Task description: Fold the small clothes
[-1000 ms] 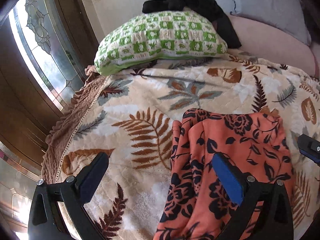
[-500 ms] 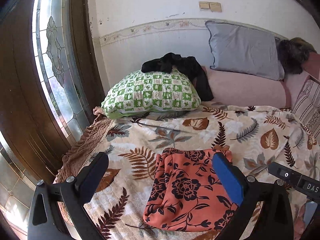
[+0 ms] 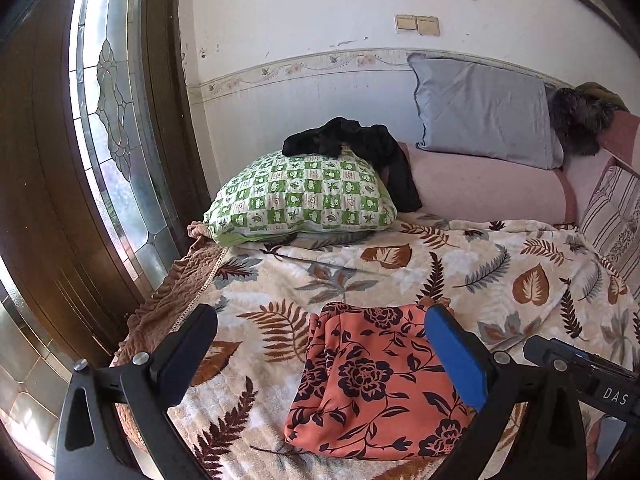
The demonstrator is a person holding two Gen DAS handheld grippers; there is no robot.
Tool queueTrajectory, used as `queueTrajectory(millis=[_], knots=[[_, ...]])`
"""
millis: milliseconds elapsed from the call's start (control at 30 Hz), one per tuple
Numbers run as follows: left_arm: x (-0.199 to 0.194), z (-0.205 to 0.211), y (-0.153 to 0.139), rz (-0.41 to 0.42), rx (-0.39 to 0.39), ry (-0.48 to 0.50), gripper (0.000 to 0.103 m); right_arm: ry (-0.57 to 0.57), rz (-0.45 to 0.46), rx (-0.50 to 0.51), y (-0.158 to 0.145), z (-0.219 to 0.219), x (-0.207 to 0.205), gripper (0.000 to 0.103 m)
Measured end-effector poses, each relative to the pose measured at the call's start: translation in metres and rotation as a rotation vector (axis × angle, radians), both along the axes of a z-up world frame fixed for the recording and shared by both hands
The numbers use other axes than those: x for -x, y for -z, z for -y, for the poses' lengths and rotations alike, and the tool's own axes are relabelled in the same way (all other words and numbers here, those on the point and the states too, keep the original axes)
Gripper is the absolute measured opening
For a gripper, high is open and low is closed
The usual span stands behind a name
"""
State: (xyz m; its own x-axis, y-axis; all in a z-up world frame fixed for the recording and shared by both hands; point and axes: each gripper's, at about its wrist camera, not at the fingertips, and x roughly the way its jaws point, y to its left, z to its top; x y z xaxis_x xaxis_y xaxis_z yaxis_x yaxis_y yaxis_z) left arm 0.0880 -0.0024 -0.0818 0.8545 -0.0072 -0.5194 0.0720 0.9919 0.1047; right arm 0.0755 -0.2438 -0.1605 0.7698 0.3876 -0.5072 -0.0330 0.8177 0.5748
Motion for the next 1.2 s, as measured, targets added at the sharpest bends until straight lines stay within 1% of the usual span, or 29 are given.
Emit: queueTrajectory(millis=[200,300,467,533,600,867,1200], knots=[[-0.01,-0.005,0.011,-0.024,0.008,-0.013,0.103,-0.009,-0.005,0.002,0.005,-0.005,-0.006,0.072],[-0.016,-0.007,0.016,-0.032,0.008,-0.019,0.103,-0.004,-0.006,0.008,0.009,-0.007,-0.009,0.075],[-0.025,-0.012,0.023,-0.047,0.012,-0.029,0.103,-0.006,-0.01,0.009,0.013,-0.011,-0.015,0.076],[-0.027,-0.015,0.025,-0.053,0.013,-0.033,0.103,-0.005,-0.015,0.009,0.016,-0.013,-0.017,0.081],[-0.03,-0.017,0.028,-0.058,0.014,-0.037,0.103,-0.005,-0.016,0.008,0.018,-0.014,-0.019,0.082],[-0.037,-0.022,0.035,-0.073,0.02,-0.044,0.103,-0.011,-0.033,0.02,0.024,-0.021,-0.024,0.082],[-0.037,-0.024,0.033,-0.067,0.03,-0.053,0.103,-0.014,-0.034,0.026,0.024,-0.024,-0.026,0.082]])
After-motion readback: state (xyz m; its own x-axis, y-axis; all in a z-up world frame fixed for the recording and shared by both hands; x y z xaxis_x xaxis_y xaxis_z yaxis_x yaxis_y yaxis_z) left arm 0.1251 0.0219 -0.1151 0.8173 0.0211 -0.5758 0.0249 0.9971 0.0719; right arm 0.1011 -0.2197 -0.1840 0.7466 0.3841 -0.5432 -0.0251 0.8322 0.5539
